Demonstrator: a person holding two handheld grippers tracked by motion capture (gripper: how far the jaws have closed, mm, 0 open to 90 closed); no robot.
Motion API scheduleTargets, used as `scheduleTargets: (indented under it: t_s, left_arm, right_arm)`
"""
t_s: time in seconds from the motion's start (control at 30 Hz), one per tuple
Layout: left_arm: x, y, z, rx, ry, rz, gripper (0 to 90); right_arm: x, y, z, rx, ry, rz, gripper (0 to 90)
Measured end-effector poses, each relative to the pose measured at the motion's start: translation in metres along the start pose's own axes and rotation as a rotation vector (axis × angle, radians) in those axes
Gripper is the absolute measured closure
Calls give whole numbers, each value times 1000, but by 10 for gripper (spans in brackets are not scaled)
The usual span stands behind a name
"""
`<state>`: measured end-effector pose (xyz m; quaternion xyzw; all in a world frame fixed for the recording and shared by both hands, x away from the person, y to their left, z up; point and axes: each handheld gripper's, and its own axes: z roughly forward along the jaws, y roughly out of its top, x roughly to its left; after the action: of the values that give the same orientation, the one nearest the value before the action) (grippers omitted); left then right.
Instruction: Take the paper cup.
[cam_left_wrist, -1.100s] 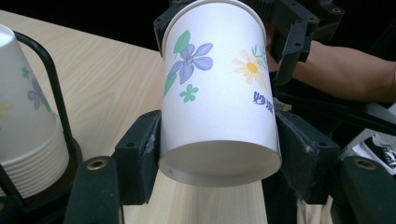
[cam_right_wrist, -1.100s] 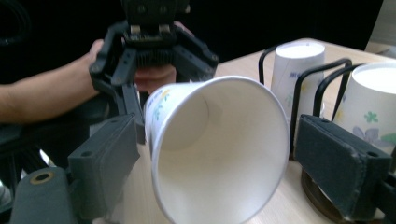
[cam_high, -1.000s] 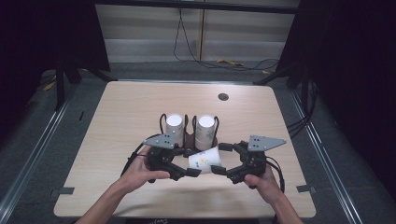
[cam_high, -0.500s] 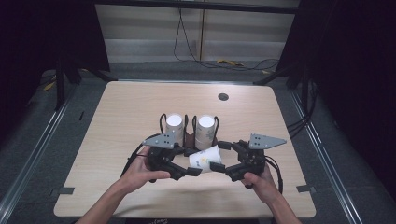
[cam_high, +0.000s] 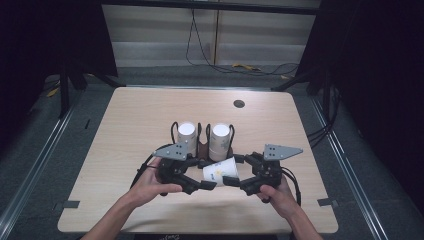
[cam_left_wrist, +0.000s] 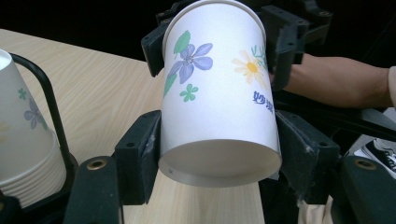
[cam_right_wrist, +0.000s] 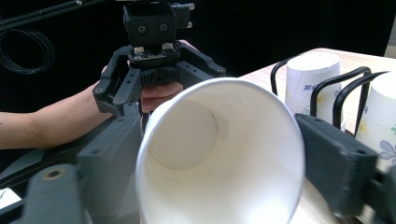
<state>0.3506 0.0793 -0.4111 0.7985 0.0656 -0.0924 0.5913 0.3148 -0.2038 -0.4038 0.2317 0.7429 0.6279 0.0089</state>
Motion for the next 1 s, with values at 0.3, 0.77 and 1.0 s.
scheduleTargets:
  t_s: [0.3,0.77,1.0]
  left_arm:
    - [5,-4,1,16,-14,-30,349]
    - [9,-8,2,33,8,-62,246]
    - [11,-9,3,61,50,-48,193]
  right_arm:
    - [-4,-1,-1,14,22,9,240]
    - [-3,-2,1,19,26,6,276]
    - [-4,-1,0,23,7,3,279]
